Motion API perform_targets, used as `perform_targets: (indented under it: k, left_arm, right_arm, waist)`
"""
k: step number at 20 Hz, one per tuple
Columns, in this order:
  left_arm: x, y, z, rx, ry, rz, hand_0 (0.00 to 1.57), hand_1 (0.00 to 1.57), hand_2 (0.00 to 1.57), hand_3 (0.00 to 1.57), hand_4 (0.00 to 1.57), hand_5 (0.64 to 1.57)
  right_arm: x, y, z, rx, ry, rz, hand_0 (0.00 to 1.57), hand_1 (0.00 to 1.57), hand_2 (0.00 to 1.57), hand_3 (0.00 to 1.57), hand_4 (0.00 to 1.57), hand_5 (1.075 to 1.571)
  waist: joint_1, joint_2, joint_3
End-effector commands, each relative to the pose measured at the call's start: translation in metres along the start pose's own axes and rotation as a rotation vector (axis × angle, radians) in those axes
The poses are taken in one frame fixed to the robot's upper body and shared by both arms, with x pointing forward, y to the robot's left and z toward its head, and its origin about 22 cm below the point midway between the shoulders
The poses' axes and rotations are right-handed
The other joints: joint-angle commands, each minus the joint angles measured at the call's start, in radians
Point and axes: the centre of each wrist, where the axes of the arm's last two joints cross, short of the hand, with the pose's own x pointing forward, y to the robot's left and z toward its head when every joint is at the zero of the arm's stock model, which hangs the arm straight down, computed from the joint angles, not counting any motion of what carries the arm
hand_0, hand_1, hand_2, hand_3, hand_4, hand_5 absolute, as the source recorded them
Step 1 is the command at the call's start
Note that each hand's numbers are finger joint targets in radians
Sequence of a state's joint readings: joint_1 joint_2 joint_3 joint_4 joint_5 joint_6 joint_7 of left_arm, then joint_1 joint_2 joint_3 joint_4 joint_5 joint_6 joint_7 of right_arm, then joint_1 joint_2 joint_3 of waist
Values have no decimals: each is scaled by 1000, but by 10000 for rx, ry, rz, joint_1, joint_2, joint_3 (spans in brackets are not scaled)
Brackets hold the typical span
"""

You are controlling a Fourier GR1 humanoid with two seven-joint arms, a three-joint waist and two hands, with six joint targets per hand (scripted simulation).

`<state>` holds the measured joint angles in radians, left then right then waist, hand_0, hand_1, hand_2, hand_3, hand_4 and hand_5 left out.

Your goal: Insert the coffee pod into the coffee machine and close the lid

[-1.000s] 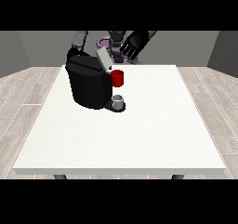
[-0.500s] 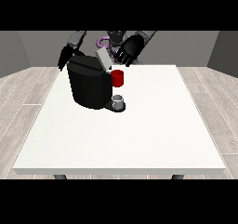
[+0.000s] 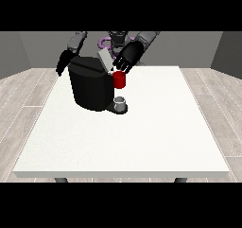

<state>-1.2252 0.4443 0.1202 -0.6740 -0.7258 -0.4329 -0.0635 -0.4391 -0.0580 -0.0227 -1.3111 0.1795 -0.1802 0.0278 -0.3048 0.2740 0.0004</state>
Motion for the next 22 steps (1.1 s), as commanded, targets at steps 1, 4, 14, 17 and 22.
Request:
perform_targets:
  k: [1,4,14,17,22]
  left_arm:
    - [19,-16,-12,-236,84,81,1239,1239,1286,1222,429,1571]
    - [23,1,-8,-25,-140,-35,1211,1211,1252,1220,432,1571]
    - [3,13,-1,275,-38,-107,1216,1216,1259,1200,417,1571]
    - [13,-4,-7,53,-469,-326,1225,1225,1261,1206,376,1571]
    - [11,30,2,986,-382,-404,1198,1198,1224,1168,355,1571]
  right_arm:
    - [-1,-8,-8,-232,292,8,0,0,0,0,0,1571]
    - [-10,-14,-5,-100,-40,188,0,0,0,0,0,1571]
    - [-10,7,8,-37,-276,-48,0,0,0,0,169,1571]
    - [-17,-13,-2,-618,237,15,0,0,0,0,0,1571]
    - [9,-13,-12,-167,-130,-167,0,0,0,0,0,1571]
  waist:
    - [133,-69,1]
    - [107,268,3]
    - [-161,396,-1]
    - [410,133,1]
    - [-340,633,-2]
